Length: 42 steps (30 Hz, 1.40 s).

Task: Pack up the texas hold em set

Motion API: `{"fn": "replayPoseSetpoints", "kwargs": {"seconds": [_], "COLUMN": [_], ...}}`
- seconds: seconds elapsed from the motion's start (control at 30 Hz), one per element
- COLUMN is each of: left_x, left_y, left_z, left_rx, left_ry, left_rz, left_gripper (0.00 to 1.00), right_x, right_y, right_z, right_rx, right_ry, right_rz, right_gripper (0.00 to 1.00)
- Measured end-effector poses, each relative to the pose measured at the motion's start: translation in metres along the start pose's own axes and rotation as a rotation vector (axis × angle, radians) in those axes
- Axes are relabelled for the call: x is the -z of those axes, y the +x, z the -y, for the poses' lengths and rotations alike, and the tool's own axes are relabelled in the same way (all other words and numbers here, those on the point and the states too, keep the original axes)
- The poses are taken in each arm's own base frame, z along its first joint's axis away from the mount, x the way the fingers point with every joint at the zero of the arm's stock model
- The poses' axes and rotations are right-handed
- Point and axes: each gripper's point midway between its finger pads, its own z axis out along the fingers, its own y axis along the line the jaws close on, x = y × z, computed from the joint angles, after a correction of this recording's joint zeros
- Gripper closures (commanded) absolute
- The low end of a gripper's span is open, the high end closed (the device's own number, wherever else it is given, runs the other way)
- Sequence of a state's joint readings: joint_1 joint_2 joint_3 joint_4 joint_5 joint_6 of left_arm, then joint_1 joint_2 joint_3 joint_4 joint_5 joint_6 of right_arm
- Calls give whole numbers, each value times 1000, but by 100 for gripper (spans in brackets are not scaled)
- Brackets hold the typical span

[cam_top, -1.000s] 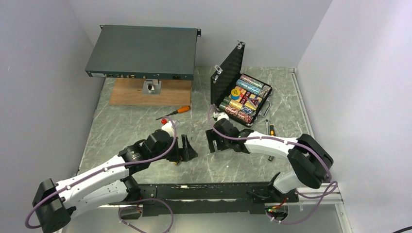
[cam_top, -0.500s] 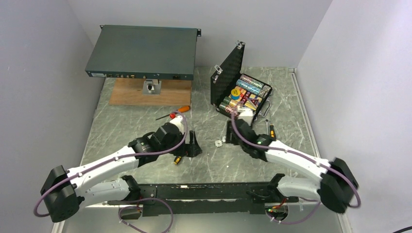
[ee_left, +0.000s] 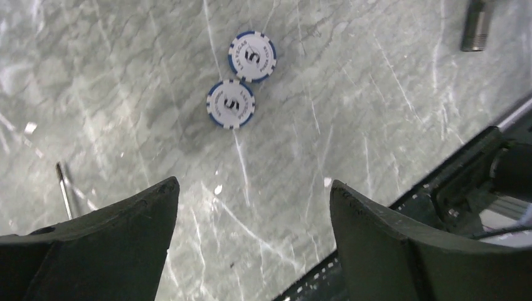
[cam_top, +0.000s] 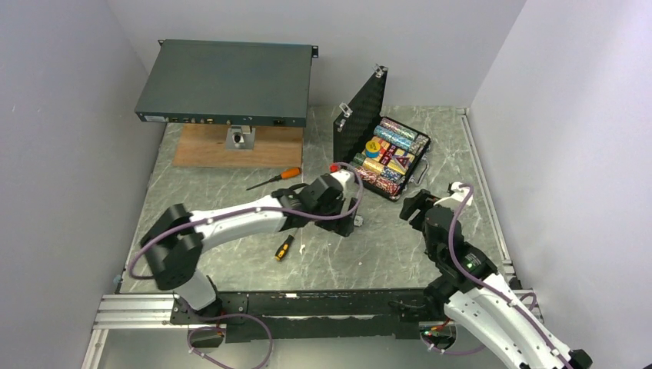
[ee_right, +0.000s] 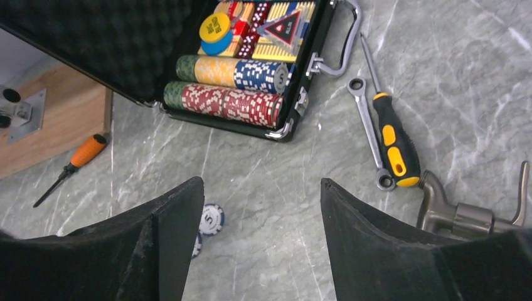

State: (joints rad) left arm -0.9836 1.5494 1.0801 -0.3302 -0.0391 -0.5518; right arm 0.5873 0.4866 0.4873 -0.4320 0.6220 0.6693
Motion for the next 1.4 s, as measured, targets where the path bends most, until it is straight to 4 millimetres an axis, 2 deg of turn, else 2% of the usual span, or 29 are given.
{"fn": "replayPoseSetpoints", "kwargs": {"seconds": [0.27,0.47,0.87,1.13,1.4], "left_x": [-61,-88,-95,-103,-102], "left_y": [6,8,22,18,20], "left_z": [0,1,-10,-13,-15], "left_rx": [-80,-93,-102,-120,-120], "left_ry": [-74,-104,-156,-190,-200], "left_rz": [-133,-188,-248,-259,-270], "left_gripper": [13,17,17,25,39], "right_x": [5,10,7,3,3], "right_y": [-10,-16,-7,0,-1], "right_z": [4,4,4,0,-1], "right_rx": [21,2,24,45,46], "right_ry": [-8,-37,-43,-51,-57], "right_rz": [42,77,55,27,28], "right_gripper": [26,25,23,23,23]}}
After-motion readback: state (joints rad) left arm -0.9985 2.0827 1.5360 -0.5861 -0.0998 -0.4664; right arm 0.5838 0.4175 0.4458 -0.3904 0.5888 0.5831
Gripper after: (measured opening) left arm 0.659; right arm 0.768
